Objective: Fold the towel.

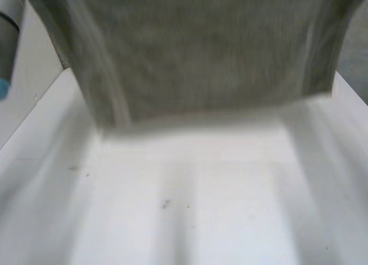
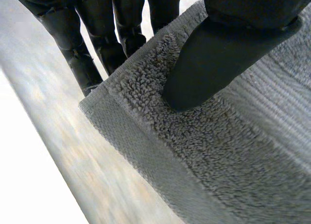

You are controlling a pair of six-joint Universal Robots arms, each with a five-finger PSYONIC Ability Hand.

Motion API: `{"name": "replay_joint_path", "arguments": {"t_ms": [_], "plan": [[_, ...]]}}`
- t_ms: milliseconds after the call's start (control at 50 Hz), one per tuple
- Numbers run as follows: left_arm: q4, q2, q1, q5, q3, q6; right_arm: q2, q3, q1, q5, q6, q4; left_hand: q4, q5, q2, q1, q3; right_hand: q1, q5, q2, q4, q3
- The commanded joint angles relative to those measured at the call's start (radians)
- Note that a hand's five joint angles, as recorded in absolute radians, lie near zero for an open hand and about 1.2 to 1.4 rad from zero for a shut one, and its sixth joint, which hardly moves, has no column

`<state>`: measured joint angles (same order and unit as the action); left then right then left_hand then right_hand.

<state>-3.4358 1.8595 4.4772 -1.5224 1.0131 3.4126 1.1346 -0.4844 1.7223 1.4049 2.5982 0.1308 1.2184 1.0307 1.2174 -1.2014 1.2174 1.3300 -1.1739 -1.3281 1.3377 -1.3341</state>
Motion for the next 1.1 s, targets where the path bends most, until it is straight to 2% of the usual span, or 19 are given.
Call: {"name": "replay_joint_path", "arguments": {"t_ms": [20,100,180,320,420,500,620,660,700,720,740,780,800,880,1000,1020,1040,1080,1100], "plan": [[-0.097,-0.063,0.011,0.002,0.111,-0.151,0.057,-0.153,-0.013,-0.013,0.062,0.056,0.178,0.191,0.179,-0.195,0.179,0.066,-0.048,-0.068,0.059,-0.062],[-0.089,-0.059,0.013,0.010,0.238,-0.153,0.063,-0.372,-0.010,-0.058,0.036,0.150,0.178,0.191,0.179,-0.195,0.179,0.066,-0.048,-0.068,0.059,-0.062],[-0.105,-0.010,0.014,0.021,0.453,-0.156,0.063,-0.540,-0.015,-0.118,-0.012,0.125,0.178,0.191,0.179,-0.195,0.179,0.066,-0.048,-0.068,0.059,-0.062],[-0.181,0.130,0.049,0.062,0.649,-0.154,-0.013,-0.874,-0.015,-0.150,-0.101,-0.112,0.178,0.191,0.179,-0.195,0.179,0.066,-0.048,-0.068,0.059,-0.062],[-0.223,0.214,0.062,0.076,0.722,-0.150,-0.068,-0.965,-0.015,-0.149,-0.147,-0.172,0.178,0.191,0.179,-0.195,0.179,0.066,-0.048,-0.068,0.059,-0.062],[-0.218,0.213,0.066,0.076,0.777,-0.115,-0.062,-0.991,-0.018,-0.145,-0.179,-0.165,0.178,0.191,0.179,-0.195,0.179,0.066,-0.048,-0.068,0.059,-0.062],[-0.184,0.095,0.103,0.079,0.868,0.000,0.095,-1.057,-0.055,-0.145,-0.279,-0.045,0.178,0.191,0.179,-0.195,0.179,0.066,-0.048,-0.068,0.059,-0.062],[-0.145,-0.015,0.126,0.093,0.941,0.072,0.149,-1.071,-0.082,-0.147,-0.313,0.012,0.178,0.191,0.179,-0.195,0.179,0.066,-0.048,-0.068,0.059,-0.062],[-0.117,-0.072,0.128,0.105,0.979,0.095,0.239,-1.086,-0.130,-0.156,-0.374,0.148,0.178,0.191,0.179,-0.195,0.179,0.066,-0.048,-0.068,0.059,-0.062],[-0.080,-0.142,0.128,0.119,1.010,0.108,0.240,-1.086,-0.130,-0.156,-0.374,0.148,0.178,0.191,0.179,-0.195,0.179,0.066,-0.048,-0.068,0.059,-0.062],[-0.080,-0.143,0.128,0.119,1.010,0.108,0.282,-1.086,-0.145,-0.161,-0.403,0.218,0.178,0.191,0.179,-0.195,0.179,0.066,-0.048,-0.068,0.059,-0.062],[0.016,-0.297,0.126,0.162,1.056,0.100,0.330,-1.086,-0.153,-0.165,-0.433,0.290,0.178,0.191,0.179,-0.195,0.179,0.066,-0.048,-0.068,0.059,-0.062],[0.017,-0.298,0.126,0.162,1.056,0.100,0.374,-1.085,-0.161,-0.168,-0.466,0.352,0.178,0.191,0.179,-0.195,0.179,0.066,-0.048,-0.068,0.059,-0.062],[0.116,-0.449,0.134,0.246,1.084,0.085,0.427,-1.076,-0.173,-0.170,-0.529,0.429,0.178,0.191,0.179,-0.195,0.179,0.066,-0.048,-0.068,0.059,-0.062],[0.126,-0.439,0.134,0.275,1.067,0.082,0.392,-1.031,-0.173,-0.195,-0.560,0.380,0.178,0.191,0.179,-0.195,0.179,0.066,-0.048,-0.068,0.059,-0.062],[0.110,-0.404,0.134,0.275,1.049,0.080,0.325,-1.014,-0.170,-0.195,-0.555,0.354,0.178,0.191,0.179,-0.195,0.179,0.066,-0.048,-0.068,0.059,-0.062],[0.084,-0.338,0.134,0.272,1.017,0.083,0.324,-1.014,-0.170,-0.195,-0.555,0.354,0.178,0.191,0.179,-0.195,0.179,0.066,-0.048,-0.068,0.059,-0.062],[0.054,-0.265,0.129,0.269,0.978,0.086,0.190,-0.955,-0.158,-0.173,-0.556,0.304,0.178,0.191,0.179,-0.195,0.179,0.066,-0.048,-0.068,0.059,-0.062],[0.020,-0.196,0.119,0.265,0.934,0.091,0.189,-0.954,-0.158,-0.173,-0.557,0.303,0.178,0.191,0.179,-0.195,0.179,0.066,-0.048,-0.068,0.059,-0.062]]}}
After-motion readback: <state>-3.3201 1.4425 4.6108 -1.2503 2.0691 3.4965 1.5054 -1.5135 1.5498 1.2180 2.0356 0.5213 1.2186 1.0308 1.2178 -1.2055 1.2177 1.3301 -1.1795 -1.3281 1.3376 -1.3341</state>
